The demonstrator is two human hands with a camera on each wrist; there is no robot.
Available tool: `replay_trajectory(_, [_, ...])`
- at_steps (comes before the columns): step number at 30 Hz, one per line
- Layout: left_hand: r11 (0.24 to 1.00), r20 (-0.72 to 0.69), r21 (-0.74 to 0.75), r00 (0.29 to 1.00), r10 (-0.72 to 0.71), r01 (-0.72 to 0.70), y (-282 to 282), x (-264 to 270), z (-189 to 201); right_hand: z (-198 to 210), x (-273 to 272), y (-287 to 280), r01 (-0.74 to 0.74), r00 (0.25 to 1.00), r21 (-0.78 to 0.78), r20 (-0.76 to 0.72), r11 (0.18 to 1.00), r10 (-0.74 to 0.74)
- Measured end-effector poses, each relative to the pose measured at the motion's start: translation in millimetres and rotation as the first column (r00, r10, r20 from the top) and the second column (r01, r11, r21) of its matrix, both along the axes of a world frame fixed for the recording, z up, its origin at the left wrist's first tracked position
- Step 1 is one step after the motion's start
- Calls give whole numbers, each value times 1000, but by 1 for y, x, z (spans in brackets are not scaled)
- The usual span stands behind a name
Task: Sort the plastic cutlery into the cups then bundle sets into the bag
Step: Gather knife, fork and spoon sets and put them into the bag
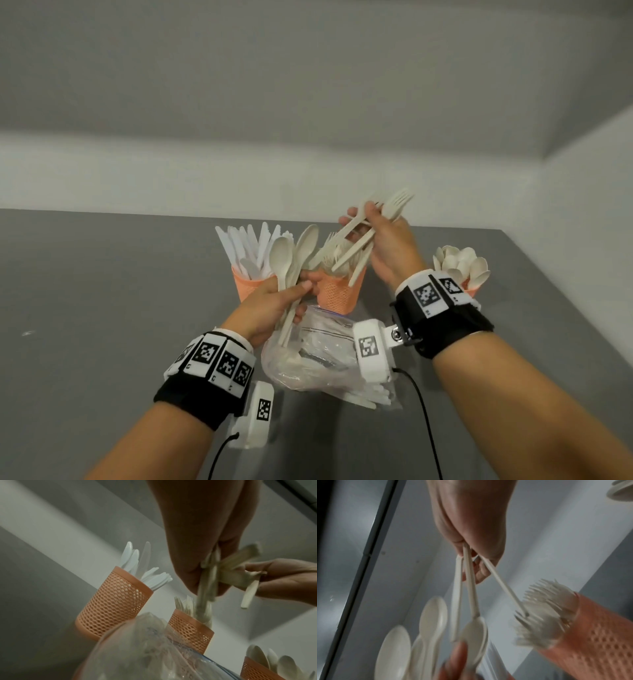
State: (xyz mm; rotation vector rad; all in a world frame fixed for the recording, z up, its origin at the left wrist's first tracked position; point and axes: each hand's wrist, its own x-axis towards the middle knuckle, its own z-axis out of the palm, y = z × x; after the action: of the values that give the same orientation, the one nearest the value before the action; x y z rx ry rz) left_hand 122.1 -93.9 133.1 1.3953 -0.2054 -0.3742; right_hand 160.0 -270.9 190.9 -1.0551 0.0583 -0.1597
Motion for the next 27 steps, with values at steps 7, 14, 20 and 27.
replay_trajectory(7, [994,42,-57,994,96,-94,5,5,-1,-5,28,-42,355,933,-137,117,925,-340])
replay_trajectory(14, [999,58,-35,998,17,-15,-1,12,2,-29,44,-22,326,942,-387,209,863,-262])
replay_trajectory(20, [972,-65,-234,998,-23,7,-4,15,4,-59,48,-9,312,947,-353,187,882,-260])
replay_trajectory(27, [955,-101,-293,991,-85,52,-8,17,-2,-83,53,-13,403,915,-800,368,445,-166])
